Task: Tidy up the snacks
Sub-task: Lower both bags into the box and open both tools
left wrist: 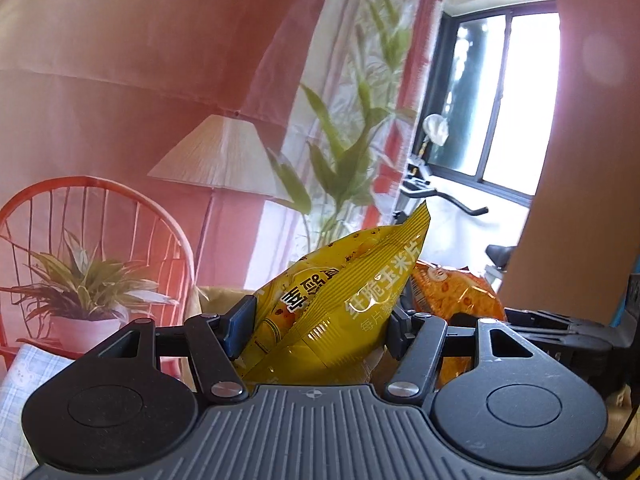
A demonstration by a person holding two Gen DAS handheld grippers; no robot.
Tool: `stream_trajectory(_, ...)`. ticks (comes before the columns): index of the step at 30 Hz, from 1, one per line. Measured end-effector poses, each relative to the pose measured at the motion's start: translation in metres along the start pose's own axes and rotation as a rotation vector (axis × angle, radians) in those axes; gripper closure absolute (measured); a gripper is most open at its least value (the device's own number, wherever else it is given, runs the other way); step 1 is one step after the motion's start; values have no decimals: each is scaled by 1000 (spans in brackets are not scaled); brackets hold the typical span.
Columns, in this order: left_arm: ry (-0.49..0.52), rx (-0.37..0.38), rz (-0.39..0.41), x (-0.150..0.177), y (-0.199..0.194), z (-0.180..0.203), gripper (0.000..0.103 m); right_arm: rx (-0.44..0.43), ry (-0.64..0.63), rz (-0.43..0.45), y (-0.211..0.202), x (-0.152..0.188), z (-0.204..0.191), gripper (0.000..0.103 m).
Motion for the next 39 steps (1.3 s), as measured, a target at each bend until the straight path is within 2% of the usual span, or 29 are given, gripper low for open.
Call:
stream_trajectory(5, -34, -26, -38, -4, 32, -22, 36, -20, 19, -51, 47, 2, -6, 35)
stream_trajectory(9, -31, -64, -91, 5, 60, -37, 36, -18, 18, -117, 82, 19, -10, 35)
stream_trajectory(18, 23, -82, -167, 25, 89, -47, 35, -30, 27, -212, 116, 51, -9, 34)
stream_trajectory(22, 60, -86, -175, 26, 92, -46, 28, -38, 22, -239, 120, 57, -11, 30)
stream_trajectory(24, 66, -102, -174, 25, 91, -47, 19, -37, 24, -239, 119, 57, -12, 25)
stream_trajectory(25, 62, -110, -171, 23, 89, -48, 18, -34, 28, -238, 119, 57, -12, 21)
stream_trajectory(32, -12, -108, -152, 12, 65, -56, 18, -28, 25, -211, 99, 48, -14, 21)
stream_trajectory(39, -3, -148, -122, -10, 24, -53, 18, -32, 59, -160, 61, 30, -15, 21)
Point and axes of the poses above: each gripper's, at about its wrist camera, not at the fingertips, and y roughly the way its jaws point, z to its right, x to its underside, the point moved 10 cm from there along y, roughly the way its jaws point, and after that the axes turned 6 degrees about x, right-handed, at the moved point
